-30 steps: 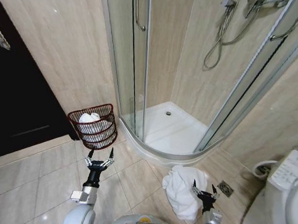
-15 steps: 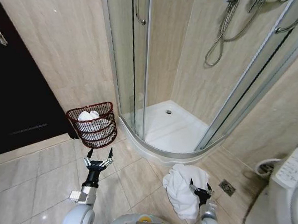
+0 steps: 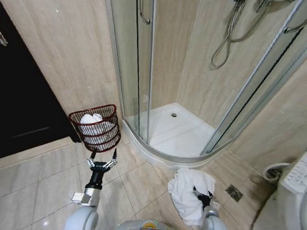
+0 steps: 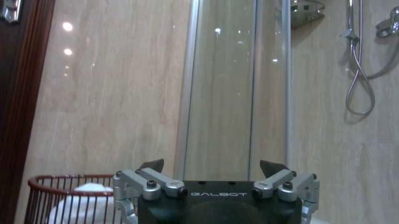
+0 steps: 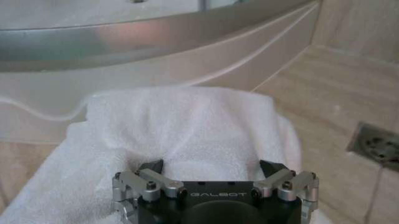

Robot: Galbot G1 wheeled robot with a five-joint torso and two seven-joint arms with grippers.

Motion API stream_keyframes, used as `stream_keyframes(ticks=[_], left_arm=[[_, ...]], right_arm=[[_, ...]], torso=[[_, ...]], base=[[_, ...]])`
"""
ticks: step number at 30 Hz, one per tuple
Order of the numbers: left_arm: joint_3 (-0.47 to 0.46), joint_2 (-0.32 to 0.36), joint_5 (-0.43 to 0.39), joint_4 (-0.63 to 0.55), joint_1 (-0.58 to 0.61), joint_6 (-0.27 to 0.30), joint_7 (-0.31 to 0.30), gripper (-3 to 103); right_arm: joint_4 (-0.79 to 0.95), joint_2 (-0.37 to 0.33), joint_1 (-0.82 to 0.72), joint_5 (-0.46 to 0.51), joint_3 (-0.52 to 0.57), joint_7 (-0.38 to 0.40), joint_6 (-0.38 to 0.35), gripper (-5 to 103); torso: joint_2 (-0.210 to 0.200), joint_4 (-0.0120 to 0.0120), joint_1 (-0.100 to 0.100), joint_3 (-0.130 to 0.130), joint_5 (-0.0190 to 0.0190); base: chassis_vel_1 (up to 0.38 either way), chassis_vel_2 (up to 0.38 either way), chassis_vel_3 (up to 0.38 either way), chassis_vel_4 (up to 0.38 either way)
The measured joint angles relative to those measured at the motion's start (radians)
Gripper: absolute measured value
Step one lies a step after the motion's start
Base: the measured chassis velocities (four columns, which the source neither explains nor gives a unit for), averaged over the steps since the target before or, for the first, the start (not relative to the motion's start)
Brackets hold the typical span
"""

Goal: Discard the used towel into the hamper.

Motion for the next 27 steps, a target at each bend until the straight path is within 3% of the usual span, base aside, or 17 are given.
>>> stream_keyframes(ticks=[17,27], left_arm=[[-0.019,0.01,-0.025,0.003,-0.039,-0.008,-0.012,100],[-0.019,-0.001,-0.026,-0.054,-0.035,0.042,-0.015,100]], right_arm=[[-0.103,0.037,0.101,0.009,-0.018,0.002,-0.025,100],[-0.132,0.043,0.118,0.005,-0.026,-0.021,-0.016,101]], torso=[[0.004,0.0001,0.002,0.003,0.0],[0.005,0.0,0.002,0.004,0.0]], base=[[0.0,0.0,0.0,0.0],[0.0,0.0,0.0,0.0]])
